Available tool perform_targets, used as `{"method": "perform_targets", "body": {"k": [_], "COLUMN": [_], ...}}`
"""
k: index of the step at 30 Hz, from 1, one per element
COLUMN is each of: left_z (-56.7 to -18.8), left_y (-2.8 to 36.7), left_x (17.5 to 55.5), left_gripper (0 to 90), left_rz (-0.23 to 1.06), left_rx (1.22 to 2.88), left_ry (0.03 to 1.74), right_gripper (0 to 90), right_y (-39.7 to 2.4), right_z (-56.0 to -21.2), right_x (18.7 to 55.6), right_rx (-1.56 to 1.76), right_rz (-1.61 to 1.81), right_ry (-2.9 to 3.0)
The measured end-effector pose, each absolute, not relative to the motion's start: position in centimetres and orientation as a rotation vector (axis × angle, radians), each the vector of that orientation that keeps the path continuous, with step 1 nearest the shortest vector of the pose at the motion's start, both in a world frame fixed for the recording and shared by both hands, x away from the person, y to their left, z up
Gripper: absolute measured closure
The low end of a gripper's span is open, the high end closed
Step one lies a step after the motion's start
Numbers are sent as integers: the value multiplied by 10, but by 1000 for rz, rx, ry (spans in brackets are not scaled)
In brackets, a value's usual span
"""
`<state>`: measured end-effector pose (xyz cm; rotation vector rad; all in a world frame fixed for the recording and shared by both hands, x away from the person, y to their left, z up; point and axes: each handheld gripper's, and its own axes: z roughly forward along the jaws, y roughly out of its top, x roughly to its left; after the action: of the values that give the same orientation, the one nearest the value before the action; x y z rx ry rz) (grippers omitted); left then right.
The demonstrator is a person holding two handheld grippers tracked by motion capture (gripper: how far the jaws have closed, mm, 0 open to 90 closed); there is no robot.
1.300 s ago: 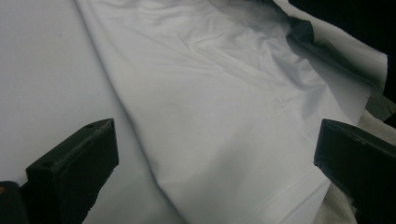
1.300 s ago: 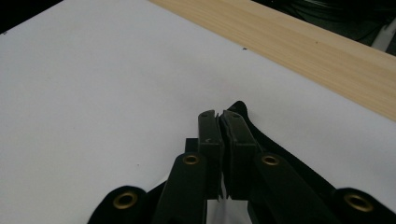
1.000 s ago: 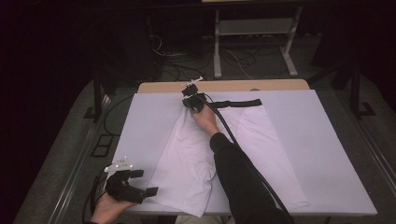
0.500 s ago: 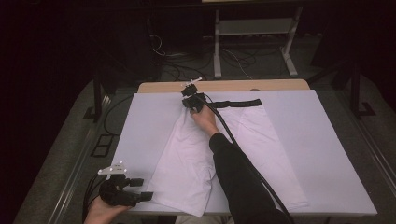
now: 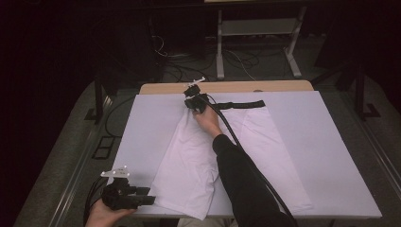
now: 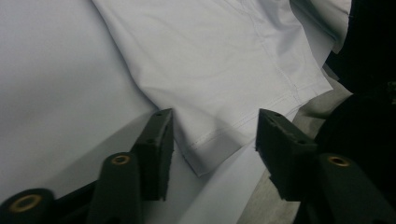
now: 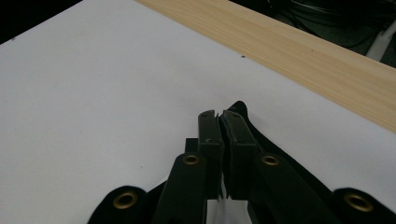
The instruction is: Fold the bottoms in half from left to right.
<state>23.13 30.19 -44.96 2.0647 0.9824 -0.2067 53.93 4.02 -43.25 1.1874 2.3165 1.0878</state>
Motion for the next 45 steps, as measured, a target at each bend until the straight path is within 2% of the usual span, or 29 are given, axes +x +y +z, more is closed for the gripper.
{"method": "perform_targets", "body": {"k": [8, 13, 29, 45], "left_z": [-454, -449, -428, -407], "left_y": [305, 302, 279, 243], "left_x": [235, 233, 230, 227], "left_gripper": [753, 856, 866, 876], "left_rz": [-234, -193, -150, -166], "left_rx": [2056, 2080, 2118, 2152], "left_ry": [1007, 963, 820, 666], "right_gripper": [857, 857, 857, 857], "right_y": [39, 38, 31, 9], "right_z": [-431, -429, -419, -401], "right_x": [539, 538, 536, 538], "right_rx": [1184, 1179, 1165, 1179], "right_rz": [1098, 1105, 1137, 1185], "right_ry": [2313, 2315, 2317, 2291]}}
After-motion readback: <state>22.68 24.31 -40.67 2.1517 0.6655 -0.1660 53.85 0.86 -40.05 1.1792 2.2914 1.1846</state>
